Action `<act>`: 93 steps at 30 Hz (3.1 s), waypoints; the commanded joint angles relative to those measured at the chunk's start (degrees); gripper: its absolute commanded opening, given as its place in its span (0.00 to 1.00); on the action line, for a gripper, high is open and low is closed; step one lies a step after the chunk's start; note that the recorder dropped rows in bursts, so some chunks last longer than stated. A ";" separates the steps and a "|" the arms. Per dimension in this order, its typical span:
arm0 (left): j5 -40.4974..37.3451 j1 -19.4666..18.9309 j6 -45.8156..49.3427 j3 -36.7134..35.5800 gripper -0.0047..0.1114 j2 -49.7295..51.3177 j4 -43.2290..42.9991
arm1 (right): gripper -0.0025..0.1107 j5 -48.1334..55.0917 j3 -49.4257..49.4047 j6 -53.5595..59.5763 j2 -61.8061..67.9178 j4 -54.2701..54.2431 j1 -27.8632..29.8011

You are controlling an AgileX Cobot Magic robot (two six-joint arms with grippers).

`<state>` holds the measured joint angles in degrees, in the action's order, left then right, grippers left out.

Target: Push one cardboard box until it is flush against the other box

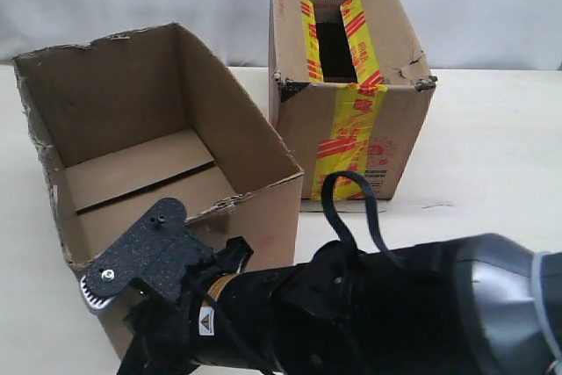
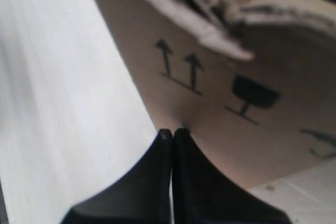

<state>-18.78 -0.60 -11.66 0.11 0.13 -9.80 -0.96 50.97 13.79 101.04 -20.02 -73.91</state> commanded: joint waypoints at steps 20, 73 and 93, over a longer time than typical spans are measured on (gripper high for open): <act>0.27 -0.17 -0.20 -0.11 0.04 -0.13 -0.05 | 0.02 -3.85 6.77 5.07 5.37 0.29 7.55; 0.27 -0.17 -0.20 -0.11 0.04 -0.13 -0.05 | 0.02 32.03 89.38 3.05 43.09 16.34 13.61; 0.27 -0.17 -0.20 -0.11 0.04 -0.13 -0.05 | 0.02 38.03 92.55 -4.64 43.44 22.14 20.05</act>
<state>-19.00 -0.60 -11.69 0.11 0.13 -9.80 33.64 142.19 10.81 144.10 -0.56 -54.57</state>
